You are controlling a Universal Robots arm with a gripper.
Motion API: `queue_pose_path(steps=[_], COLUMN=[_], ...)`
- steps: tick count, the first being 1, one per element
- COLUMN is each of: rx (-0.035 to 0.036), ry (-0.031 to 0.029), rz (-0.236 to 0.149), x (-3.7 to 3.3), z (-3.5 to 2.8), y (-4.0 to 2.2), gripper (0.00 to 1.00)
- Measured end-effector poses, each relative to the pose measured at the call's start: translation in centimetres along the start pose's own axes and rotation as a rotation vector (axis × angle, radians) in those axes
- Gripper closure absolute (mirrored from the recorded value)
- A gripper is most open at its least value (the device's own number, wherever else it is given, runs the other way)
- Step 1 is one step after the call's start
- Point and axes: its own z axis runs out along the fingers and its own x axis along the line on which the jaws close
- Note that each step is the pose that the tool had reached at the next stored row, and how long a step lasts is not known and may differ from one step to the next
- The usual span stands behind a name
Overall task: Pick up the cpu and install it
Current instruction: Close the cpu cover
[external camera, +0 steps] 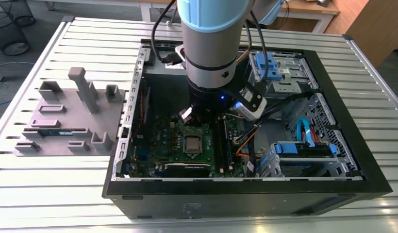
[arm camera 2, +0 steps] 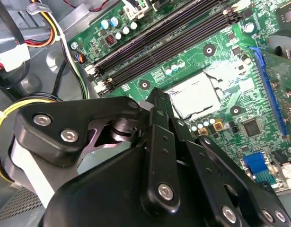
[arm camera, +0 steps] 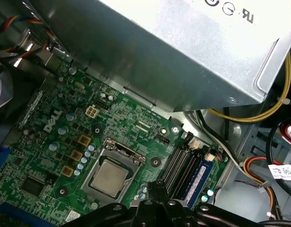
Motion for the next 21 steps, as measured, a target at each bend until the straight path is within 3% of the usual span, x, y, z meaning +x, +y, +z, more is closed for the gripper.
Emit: queue_pose_path(steps=[10,11,12,15,16,21], rx=[0.0010,-0.0001,-0.0052,-0.0293,-0.0337,-0.0352], ry=[0.0004,0.0026,0.0124,0.0611,0.0699,0.0727], rz=[0.000,0.000,0.001,0.006,0.006,0.007], x=[0.01,0.01,0.00,-0.07,-0.08,-0.07], z=[0.02,0.02,0.04,0.10,0.10,0.10], y=[0.14,0.14,0.14,0.09,0.09,0.09], gripper=[0.89,0.89,0.89,0.89,0.89,0.89])
